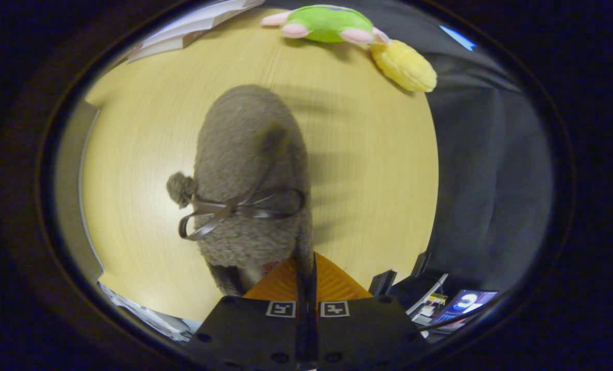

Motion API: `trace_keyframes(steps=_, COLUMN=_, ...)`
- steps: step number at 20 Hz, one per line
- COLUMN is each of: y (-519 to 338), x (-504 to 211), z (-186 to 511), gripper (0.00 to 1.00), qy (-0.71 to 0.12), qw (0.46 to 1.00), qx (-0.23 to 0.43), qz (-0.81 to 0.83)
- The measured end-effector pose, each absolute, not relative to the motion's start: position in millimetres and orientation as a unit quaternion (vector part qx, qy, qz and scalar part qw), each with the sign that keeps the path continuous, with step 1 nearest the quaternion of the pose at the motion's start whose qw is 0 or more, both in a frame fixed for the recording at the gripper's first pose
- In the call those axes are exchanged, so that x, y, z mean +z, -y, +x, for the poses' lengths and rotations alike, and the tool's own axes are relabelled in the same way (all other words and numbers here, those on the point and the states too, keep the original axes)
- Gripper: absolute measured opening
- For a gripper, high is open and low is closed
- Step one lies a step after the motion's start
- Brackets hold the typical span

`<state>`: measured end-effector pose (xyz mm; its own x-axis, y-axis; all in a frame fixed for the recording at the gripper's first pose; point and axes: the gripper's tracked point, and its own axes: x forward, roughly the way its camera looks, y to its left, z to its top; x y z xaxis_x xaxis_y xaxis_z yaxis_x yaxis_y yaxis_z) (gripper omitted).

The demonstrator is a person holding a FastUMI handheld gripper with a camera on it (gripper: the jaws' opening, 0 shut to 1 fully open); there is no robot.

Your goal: Open the storage box then place both shoes into the box .Put the left shoe in first, then the right shoe, with the right side of both shoes facing outward in a uniform manner.

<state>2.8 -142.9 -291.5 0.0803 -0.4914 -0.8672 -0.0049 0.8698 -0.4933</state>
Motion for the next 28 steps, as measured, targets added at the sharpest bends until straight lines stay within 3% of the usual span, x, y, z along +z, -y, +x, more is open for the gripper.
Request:
trace_keyframes(steps=13, y=83.7, x=-159.0, z=-5.7, gripper=0.03, qy=-0.603, qw=0.723, qx=-0.261, qz=-0.214)
trace_keyframes(steps=18, y=19.5, x=-110.0, z=-4.9, gripper=0.03, qy=-0.581, qw=0.734, qx=-0.279, qz=-0.215)
trace_keyframes(steps=28, y=-159.5, x=-81.9, z=9.6, gripper=0.03, qy=-0.551, qw=0.778, qx=-0.250, qz=-0.168)
